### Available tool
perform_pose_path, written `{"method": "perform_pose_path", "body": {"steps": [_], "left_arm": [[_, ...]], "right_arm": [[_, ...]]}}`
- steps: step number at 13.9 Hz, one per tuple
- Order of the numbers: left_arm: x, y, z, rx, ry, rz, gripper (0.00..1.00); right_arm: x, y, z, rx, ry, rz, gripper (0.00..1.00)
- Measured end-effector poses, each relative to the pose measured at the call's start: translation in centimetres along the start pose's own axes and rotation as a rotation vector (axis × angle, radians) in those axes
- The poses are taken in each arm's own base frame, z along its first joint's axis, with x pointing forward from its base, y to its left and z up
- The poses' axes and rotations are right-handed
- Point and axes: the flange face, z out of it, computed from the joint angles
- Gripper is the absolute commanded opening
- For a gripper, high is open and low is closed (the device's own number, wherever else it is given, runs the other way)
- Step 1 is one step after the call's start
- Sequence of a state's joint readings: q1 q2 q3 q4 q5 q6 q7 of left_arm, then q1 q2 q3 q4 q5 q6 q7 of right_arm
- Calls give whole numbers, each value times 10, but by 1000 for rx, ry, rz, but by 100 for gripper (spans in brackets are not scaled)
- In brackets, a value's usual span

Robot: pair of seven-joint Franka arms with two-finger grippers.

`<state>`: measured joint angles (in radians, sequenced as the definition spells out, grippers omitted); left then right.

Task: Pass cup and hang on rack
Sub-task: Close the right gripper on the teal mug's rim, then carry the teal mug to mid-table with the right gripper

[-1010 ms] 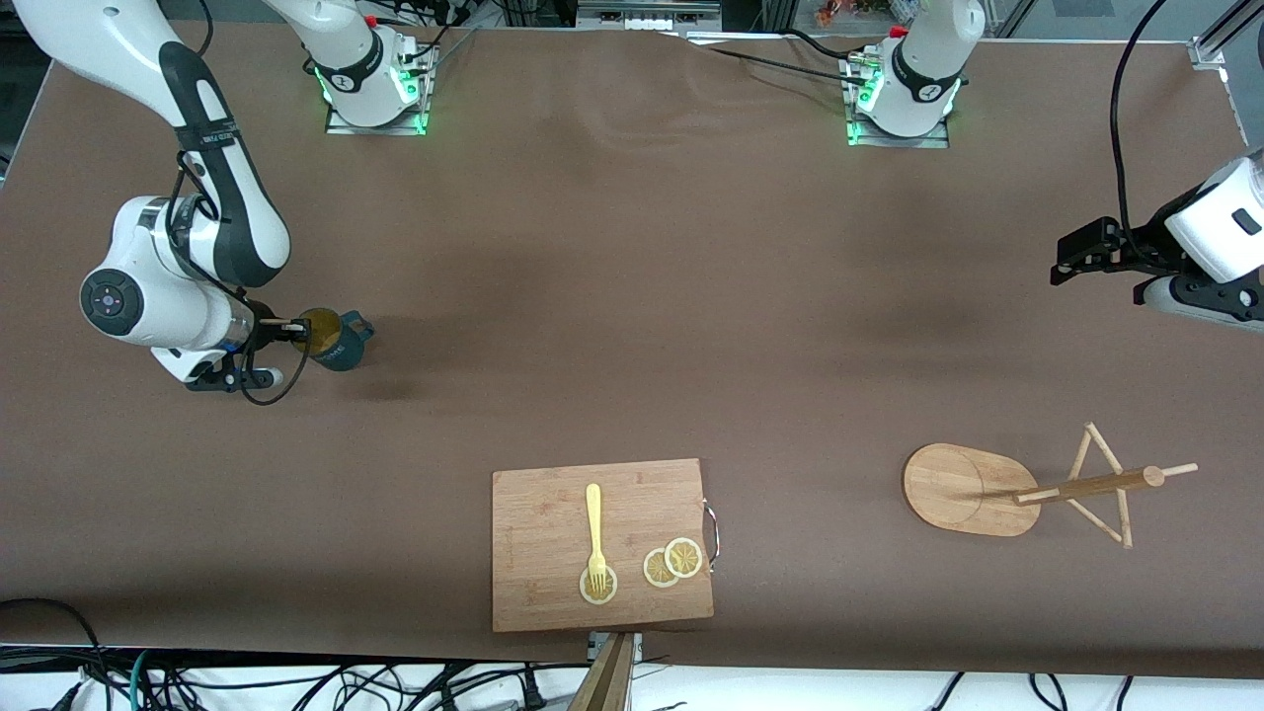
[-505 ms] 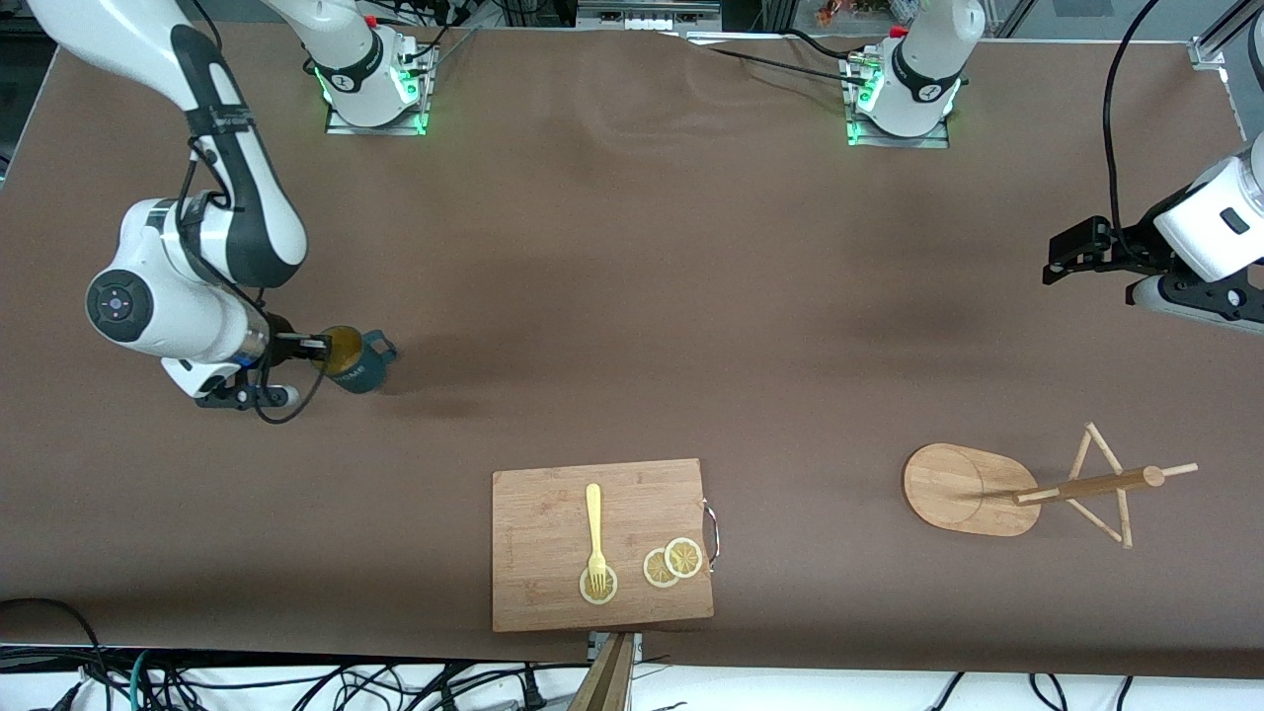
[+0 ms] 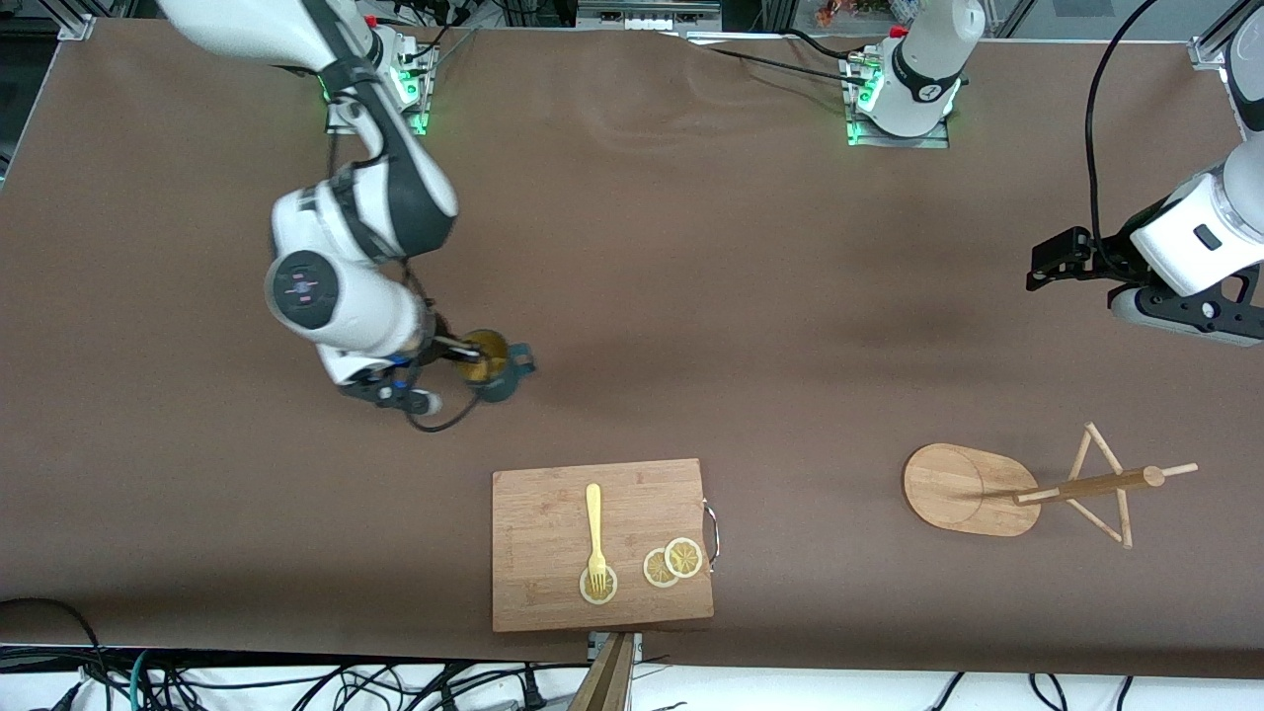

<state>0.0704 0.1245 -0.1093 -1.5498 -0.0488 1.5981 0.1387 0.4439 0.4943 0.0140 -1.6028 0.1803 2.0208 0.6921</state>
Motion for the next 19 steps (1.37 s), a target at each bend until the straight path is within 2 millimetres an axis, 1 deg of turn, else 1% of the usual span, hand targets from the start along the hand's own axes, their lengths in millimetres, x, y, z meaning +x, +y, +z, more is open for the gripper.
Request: {"method": "perform_pose_path", "body": {"steps": [2,4,6,9,12,14,16,19], "left_arm": [[0,1,-1,0,2,1,100],[0,0,-2,1,5,0,100],[0,-2,-3,1,7,-5,100],[-3,-5,-4,-1,-8,-12,100],[-11,-9,-6,-7,-49,-25,100],[-15,-9,-11,-5,-49,-27,100],[-17,-8,-13,-5,-46,-26,100],[-16,-6,-13,1,-47,-22,100]], "right_arm": [[-34,-55,8,8,11,69,0],[-64,-99,18,17,18,119,0],[-88,-134,31,27,24,172,0],[-116,-175,48,81,48,254,0],[-151,-207,75,137,64,304,0],[-172,-220,96,150,65,323,0],[-187,-226,113,143,60,329,0],[-197,-229,127,128,55,330,0]]}}
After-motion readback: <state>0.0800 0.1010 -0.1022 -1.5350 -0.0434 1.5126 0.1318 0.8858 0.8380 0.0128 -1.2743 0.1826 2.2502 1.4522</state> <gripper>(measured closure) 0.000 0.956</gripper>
